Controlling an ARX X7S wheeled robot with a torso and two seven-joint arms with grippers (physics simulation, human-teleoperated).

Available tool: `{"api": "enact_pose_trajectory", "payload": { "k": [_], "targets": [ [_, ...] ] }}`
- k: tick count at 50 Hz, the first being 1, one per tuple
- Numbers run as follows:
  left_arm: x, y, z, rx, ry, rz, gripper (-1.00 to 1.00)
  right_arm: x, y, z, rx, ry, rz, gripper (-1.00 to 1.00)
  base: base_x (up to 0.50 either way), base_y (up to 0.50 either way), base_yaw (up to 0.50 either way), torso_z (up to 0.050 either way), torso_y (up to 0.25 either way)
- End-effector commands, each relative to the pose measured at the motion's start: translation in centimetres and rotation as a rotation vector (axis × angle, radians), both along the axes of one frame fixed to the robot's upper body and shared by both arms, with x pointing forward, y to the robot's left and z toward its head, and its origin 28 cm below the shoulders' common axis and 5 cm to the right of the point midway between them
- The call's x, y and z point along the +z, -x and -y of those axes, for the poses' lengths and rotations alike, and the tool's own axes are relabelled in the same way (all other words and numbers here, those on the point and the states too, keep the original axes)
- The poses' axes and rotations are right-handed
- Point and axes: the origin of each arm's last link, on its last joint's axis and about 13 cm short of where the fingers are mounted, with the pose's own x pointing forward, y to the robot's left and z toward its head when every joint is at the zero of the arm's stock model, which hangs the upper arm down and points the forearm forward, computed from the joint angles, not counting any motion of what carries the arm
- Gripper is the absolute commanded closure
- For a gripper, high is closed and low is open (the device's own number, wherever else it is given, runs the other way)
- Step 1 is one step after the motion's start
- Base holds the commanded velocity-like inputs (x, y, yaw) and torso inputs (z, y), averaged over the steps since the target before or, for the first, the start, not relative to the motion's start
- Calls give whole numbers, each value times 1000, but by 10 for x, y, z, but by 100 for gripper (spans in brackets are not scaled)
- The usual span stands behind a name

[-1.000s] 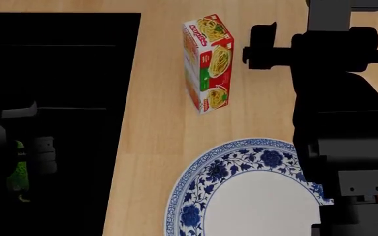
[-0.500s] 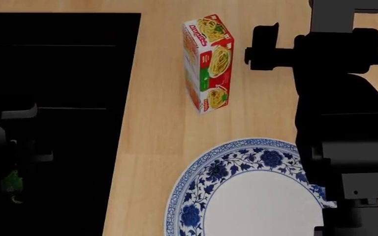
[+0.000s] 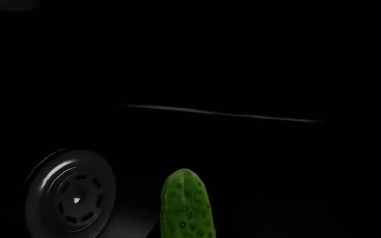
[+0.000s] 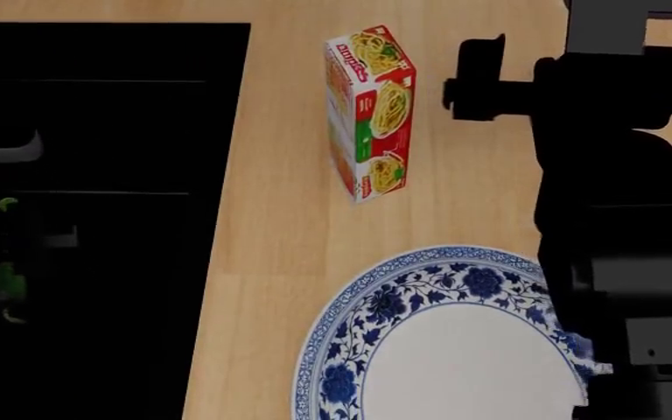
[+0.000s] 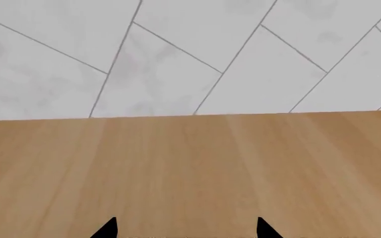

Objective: Pick the cucumber from the sink and place it on the plate located on the counter

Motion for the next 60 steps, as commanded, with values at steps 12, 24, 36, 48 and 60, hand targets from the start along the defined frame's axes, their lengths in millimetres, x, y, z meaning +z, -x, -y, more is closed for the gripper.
{"api": "enact_pose_trajectory", "payload": {
  "k": [12,24,36,48,60],
  "targets": [
    [39,46,-2,-207,-10,99,100,16,22,23,-35,-15,46,-100,0,0,0,0,0],
    [58,66,1,-340,-11,121,100,25,57,50,-90,-2,70,-100,0,0,0,0,0],
    [68,77,6,-415,-20,144,100,26,87,74,-148,-10,84,-100,0,0,0,0,0],
    [81,90,20,-520,-27,168,100,20,114,96,-222,-49,90,-100,0,0,0,0,0],
    [100,111,35,-712,-47,197,100,23,131,107,-269,-57,101,-100,0,0,0,0,0]
  ]
}}
